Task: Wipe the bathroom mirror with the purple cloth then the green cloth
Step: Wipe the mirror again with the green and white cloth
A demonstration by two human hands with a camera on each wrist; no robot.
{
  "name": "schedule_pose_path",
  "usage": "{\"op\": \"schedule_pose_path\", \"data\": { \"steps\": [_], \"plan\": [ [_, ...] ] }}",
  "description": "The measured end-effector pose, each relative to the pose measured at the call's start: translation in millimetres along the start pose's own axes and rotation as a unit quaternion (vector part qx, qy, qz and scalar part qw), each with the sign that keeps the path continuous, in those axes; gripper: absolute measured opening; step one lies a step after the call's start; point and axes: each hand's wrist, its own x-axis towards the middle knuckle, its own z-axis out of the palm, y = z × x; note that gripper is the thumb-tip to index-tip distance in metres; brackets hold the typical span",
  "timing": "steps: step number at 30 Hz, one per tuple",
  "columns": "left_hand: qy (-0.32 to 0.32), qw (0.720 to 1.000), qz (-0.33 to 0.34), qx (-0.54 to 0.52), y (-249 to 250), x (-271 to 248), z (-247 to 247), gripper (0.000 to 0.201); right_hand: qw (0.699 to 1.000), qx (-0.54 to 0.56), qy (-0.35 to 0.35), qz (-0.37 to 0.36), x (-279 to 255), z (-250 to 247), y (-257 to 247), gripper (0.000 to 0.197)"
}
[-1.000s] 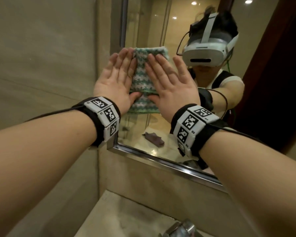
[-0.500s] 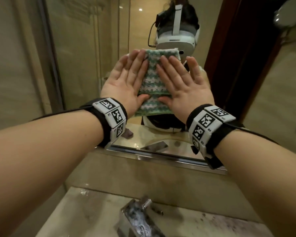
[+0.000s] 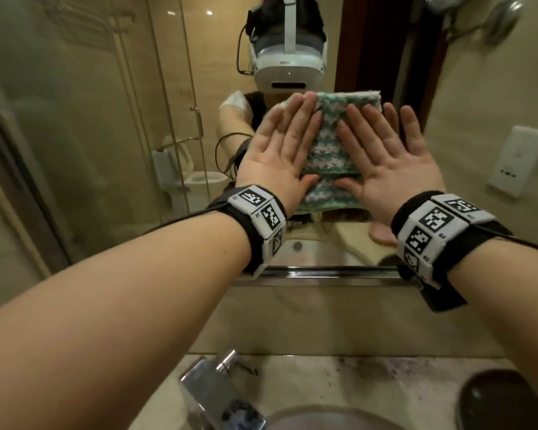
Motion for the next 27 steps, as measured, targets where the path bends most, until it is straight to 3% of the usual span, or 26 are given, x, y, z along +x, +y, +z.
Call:
{"op": "schedule_pose_path", "data": {
  "steps": [6, 14, 19, 24, 27],
  "plan": [
    [0.027, 1.0, 0.01, -0.01, 5, 1, 1, 0.079, 0.999, 0.042, 0.007, -0.029, -4, 5, 11, 0.08],
    [0.032, 0.999, 0.03, 0.004, -22, -13, 7, 0.074, 0.999, 0.05, -0.011, 0.009, 3, -4, -22, 0.082],
    [0.011, 1.0, 0.006, 0.022, -59, -34, 16, 0.072, 0.997, 0.079, 0.009, -0.006, 22, -9, -64, 0.078],
    [-0.041, 0.997, -0.056, 0.031, -110, -70, 37, 0.073, 0.985, 0.137, 0.087, -0.063, 55, -23, -127, 0.075],
    [-0.067, 0.993, -0.096, 0.022, -145, -95, 58, 0.074, 0.985, 0.124, 0.063, -0.101, 76, -31, -170, 0.074]
  ]
}}
